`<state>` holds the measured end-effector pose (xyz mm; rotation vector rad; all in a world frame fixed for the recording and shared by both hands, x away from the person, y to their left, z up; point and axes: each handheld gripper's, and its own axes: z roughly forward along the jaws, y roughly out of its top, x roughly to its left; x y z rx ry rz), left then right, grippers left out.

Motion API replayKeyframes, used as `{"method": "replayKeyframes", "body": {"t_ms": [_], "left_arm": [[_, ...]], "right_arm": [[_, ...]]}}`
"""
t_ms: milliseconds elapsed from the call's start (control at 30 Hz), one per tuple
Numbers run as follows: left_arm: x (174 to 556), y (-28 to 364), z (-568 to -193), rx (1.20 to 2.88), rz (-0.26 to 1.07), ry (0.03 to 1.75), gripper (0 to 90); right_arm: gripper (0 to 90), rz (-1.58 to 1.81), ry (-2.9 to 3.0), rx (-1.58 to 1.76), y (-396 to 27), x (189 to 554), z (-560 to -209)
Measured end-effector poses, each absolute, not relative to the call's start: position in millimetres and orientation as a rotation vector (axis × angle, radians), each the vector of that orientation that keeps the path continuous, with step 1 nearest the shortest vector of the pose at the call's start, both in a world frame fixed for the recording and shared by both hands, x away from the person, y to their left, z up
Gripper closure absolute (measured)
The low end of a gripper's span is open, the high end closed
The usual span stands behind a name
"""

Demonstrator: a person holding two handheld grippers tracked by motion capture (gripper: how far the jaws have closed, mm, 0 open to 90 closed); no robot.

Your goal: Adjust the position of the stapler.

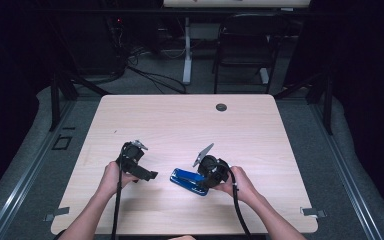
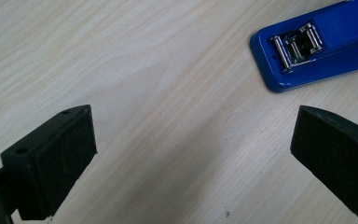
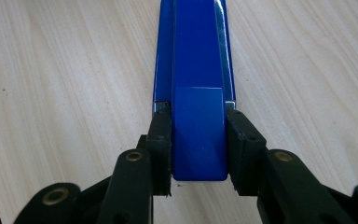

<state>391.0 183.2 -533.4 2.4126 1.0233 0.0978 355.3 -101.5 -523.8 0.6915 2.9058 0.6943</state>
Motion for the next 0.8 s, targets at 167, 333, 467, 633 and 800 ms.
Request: {"method": "replayKeyframes", "body": {"t_ms": [167,333,467,633,800], "left_arm": [[389,181,-532,2.394,0.076,0.969,0.0],[384,169,-532,2.418,0.076,0.85,0.0],[379,156,-532,2.432,0.077,0.775,0.0],[377,141,-535,2.442,0.072,0.713,0.5],[377,126,-540,2.441,0.064,0.632,10.7]], "right_arm": [[66.1,0.689,2.925,0.65,-103,355,-523],[66.1,0.667,2.971,0.586,-108,355,-522],[66.0,0.651,3.002,0.548,-112,355,-521],[65.2,0.649,3.013,0.562,-113,356,-521],[57.0,0.647,3.037,0.641,-116,358,-523]]}}
